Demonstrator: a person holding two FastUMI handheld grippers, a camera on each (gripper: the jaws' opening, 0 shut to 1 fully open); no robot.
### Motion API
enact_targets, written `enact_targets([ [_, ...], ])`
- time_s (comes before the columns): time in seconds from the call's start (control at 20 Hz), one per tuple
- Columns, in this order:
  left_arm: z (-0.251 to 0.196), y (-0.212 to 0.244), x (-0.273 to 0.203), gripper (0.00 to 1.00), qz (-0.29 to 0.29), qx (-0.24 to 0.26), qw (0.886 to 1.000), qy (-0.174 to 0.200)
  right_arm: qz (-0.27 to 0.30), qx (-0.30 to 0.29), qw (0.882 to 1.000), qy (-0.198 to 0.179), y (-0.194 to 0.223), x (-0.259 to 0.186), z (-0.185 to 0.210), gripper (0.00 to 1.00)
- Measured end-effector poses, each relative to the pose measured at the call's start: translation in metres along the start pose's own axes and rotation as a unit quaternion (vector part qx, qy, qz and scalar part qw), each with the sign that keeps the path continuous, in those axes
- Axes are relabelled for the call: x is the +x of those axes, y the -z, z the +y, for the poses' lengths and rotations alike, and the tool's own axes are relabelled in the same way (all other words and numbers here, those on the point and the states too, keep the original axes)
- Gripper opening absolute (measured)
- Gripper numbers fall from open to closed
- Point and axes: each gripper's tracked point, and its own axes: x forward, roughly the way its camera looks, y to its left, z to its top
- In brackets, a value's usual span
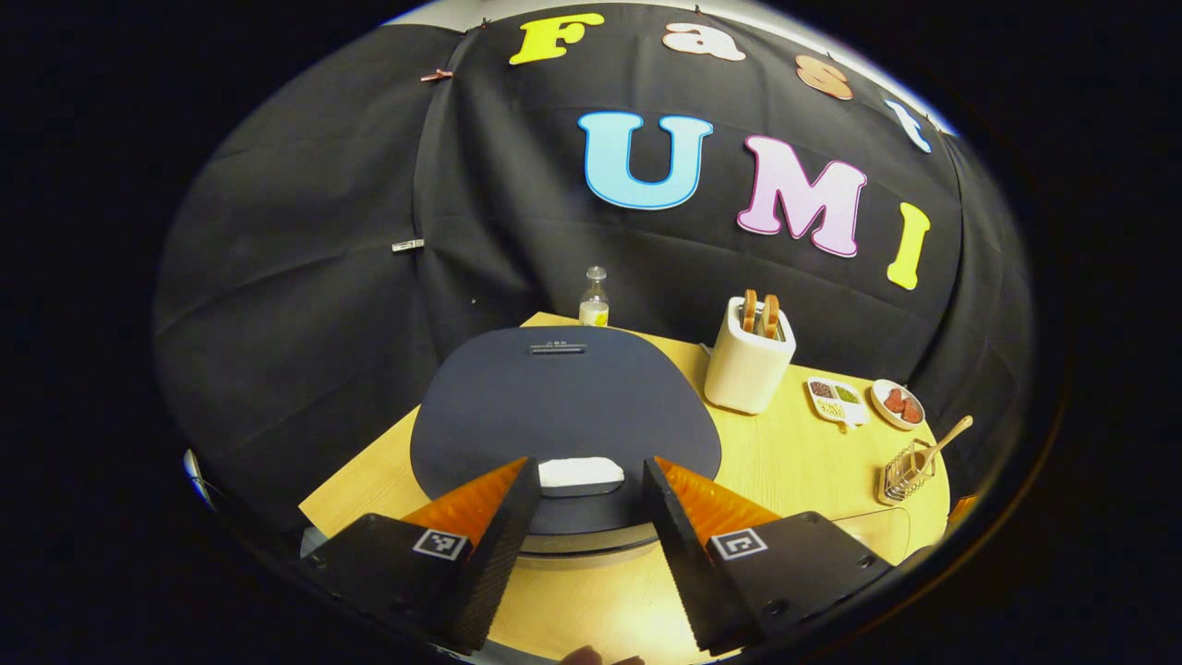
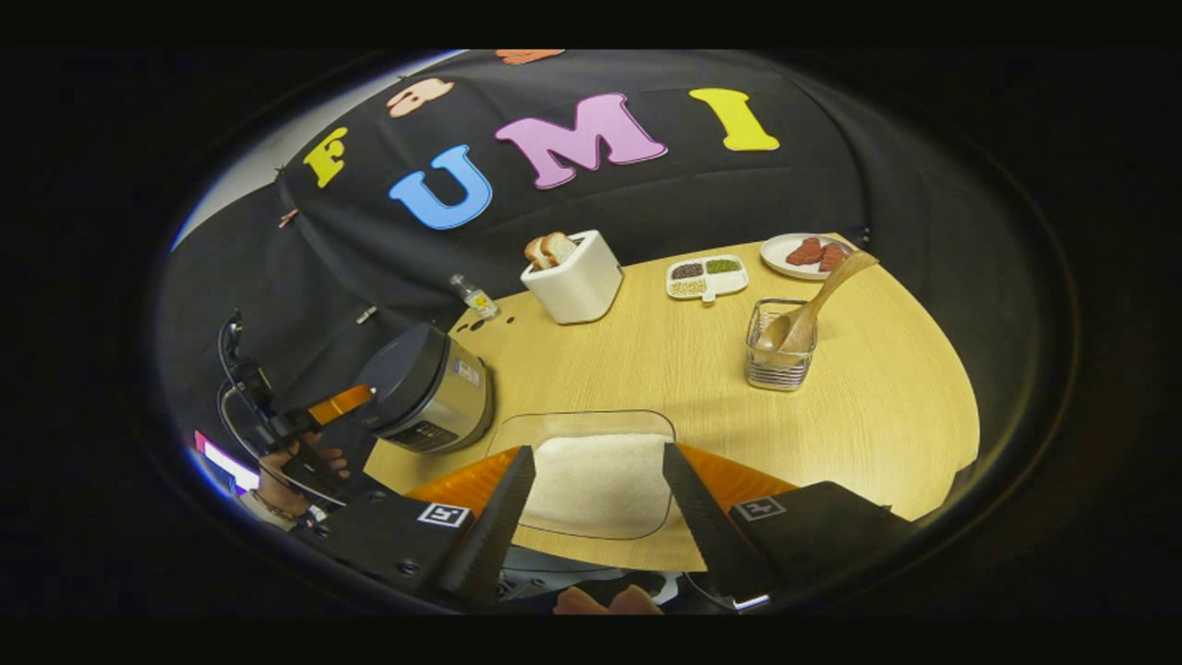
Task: Close the left gripper, press the button to open the rice cooker; take a wooden spoon from the chopstick holder with the right hand, scoop a spoonful of rice and pour it into the rice cooker, then put the wooden spoon back into the chopstick holder.
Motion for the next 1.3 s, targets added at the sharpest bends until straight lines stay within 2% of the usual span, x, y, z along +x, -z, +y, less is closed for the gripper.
enact_targets([
  [0.4,0.001,0.005,0.003,0.82,-0.004,-0.006,0.999,-0.049,0.007,0.001,1.000,-0.002,0.003,0.006,0.005,0.88],
  [0.7,0.003,0.009,-0.004,0.82,0.004,-0.006,0.998,-0.061,0.010,0.005,1.000,-0.003,0.004,0.008,0.004,0.88],
  [0.9,0.005,0.019,-0.004,0.83,0.015,-0.023,0.998,-0.059,0.014,0.011,1.000,-0.005,0.006,0.011,0.007,0.88],
  [1.15,0.003,0.017,-0.005,0.83,-0.007,-0.018,0.998,-0.061,0.007,0.008,1.000,-0.010,0.001,0.011,0.011,0.88],
  [1.3,0.006,0.010,-0.012,0.81,-0.020,-0.055,0.997,-0.042,0.001,0.010,1.000,-0.012,-0.005,0.012,0.010,0.88],
])
